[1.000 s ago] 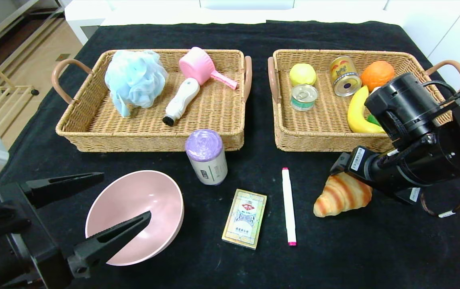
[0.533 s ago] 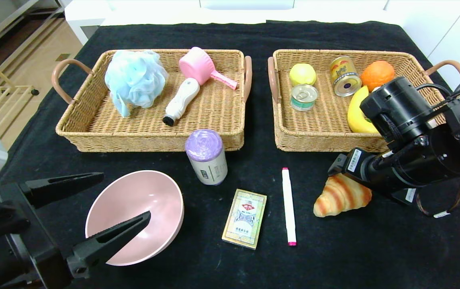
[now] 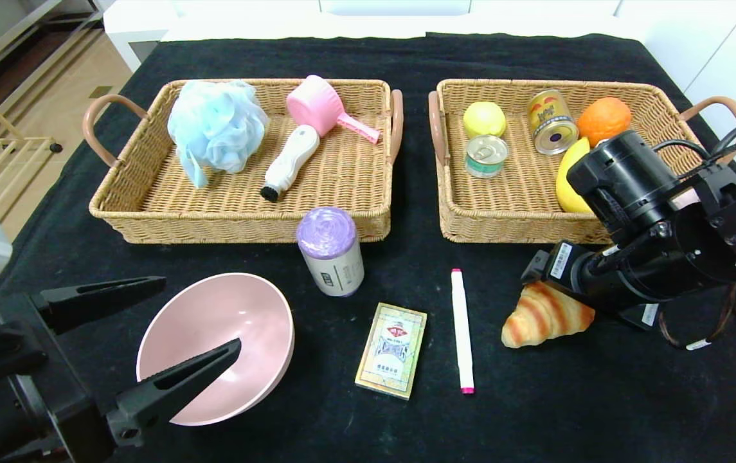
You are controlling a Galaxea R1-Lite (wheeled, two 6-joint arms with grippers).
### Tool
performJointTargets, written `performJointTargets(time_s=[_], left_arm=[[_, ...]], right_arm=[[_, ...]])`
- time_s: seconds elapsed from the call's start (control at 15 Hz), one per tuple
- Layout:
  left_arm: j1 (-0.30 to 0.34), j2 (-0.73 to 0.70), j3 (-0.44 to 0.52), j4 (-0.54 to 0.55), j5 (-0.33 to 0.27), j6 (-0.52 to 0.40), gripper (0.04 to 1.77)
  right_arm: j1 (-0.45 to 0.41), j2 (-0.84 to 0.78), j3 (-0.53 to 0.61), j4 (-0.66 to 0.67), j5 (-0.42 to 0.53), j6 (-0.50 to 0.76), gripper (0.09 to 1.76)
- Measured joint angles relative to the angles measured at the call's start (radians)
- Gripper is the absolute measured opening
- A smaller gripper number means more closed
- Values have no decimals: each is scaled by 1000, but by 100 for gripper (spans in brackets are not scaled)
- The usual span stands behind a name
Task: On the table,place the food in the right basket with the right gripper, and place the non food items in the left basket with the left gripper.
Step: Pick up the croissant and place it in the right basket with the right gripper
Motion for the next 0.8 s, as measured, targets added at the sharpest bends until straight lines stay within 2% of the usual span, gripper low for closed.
performJointTargets(time_s=[0.2, 0.33, 0.47, 0.67, 0.8], left_arm=[[0, 0, 0, 1, 0, 0, 172], [0, 0, -1, 1, 0, 0, 172], [0, 1, -1, 1, 0, 0, 172], [0, 1, -1, 2, 0, 0, 172], [0, 1, 0, 4, 0, 0, 172]], right_arm=[[0, 5, -1, 0, 0, 0, 171], [0, 11, -1, -1, 1, 0, 135], [0, 15, -1, -1, 2, 0, 112], [0, 18, -1, 0, 3, 0, 92], [1, 20, -1, -1, 3, 0, 85]])
